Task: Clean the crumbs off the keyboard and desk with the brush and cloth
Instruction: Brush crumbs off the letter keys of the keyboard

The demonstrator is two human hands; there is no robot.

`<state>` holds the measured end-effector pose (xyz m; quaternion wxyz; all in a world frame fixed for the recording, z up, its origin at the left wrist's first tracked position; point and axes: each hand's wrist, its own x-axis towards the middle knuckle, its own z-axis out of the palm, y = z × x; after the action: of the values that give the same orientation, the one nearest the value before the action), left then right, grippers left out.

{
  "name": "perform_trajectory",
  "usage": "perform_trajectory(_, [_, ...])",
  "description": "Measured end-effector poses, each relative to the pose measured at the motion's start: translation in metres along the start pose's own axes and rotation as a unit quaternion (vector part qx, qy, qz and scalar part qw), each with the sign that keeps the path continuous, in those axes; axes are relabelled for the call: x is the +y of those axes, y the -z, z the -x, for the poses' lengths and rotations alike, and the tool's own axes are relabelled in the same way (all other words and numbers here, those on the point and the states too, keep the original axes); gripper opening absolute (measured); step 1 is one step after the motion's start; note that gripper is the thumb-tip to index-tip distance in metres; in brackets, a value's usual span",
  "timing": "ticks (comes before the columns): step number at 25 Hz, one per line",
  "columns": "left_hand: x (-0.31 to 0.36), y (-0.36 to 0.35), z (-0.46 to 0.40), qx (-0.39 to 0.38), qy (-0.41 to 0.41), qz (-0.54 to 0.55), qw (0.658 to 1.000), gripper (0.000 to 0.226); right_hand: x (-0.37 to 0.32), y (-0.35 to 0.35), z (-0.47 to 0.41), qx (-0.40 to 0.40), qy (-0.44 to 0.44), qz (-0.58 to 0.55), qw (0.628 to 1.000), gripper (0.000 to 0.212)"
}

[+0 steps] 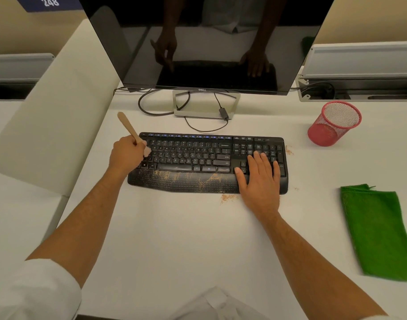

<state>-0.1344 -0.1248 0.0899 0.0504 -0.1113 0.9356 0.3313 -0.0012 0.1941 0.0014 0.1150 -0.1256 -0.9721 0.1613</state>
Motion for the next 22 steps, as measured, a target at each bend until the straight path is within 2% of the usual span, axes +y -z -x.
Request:
perform_trajectory(2, [-0.003,-0.004,0.003,-0.01,-0.001,-0.01,1.0,0.024,-0.001,0.0,0.0,0.0,0.001,-0.001,1.0,0.063])
perform_trajectory(6, [0.005,0.008,0.0,-0.139,0.04,-0.06,0.988,0.014,0.0,0.0,0.0,-0.006,-0.001,-0.004,1.0,0.063])
perform_trajectory(7, [0.005,0.011,0.0,-0.137,0.043,-0.052,0.988,0.014,0.001,0.0,0.0,-0.006,0.001,-0.005,1.0,0.063])
perform_trajectory(10, [-0.001,0.009,0.0,-0.032,0.023,0.01,0.999,0.023,0.0,0.0,0.0,0.002,0.0,-0.005,1.0,0.063])
perform_trajectory(12, [-0.004,0.005,0.006,-0.001,0.018,0.054,0.998,0.025,0.0,-0.001,0.001,0.003,-0.001,-0.008,1.0,0.062])
perform_trajectory(14, [-0.006,0.002,0.009,-0.039,0.018,0.034,0.999,0.024,0.001,-0.001,0.0,-0.002,0.0,-0.006,1.0,0.063])
perform_trajectory(17, [-0.002,0.011,0.008,-0.131,0.02,-0.066,0.989,0.019,0.001,-0.001,0.0,-0.003,-0.001,-0.004,1.0,0.063])
perform_trajectory(18, [-0.001,0.014,0.006,-0.137,0.016,-0.083,0.987,0.019,0.001,-0.001,0.0,-0.001,0.0,-0.004,1.0,0.063])
perform_trajectory(20, [-0.002,0.017,0.002,-0.075,-0.011,-0.084,0.994,0.021,0.001,-0.001,0.0,0.001,0.003,-0.005,1.0,0.063])
perform_trajectory(22, [-0.003,0.015,0.001,0.009,-0.023,-0.022,0.999,0.022,0.0,-0.001,0.001,0.003,0.001,-0.001,1.0,0.063])
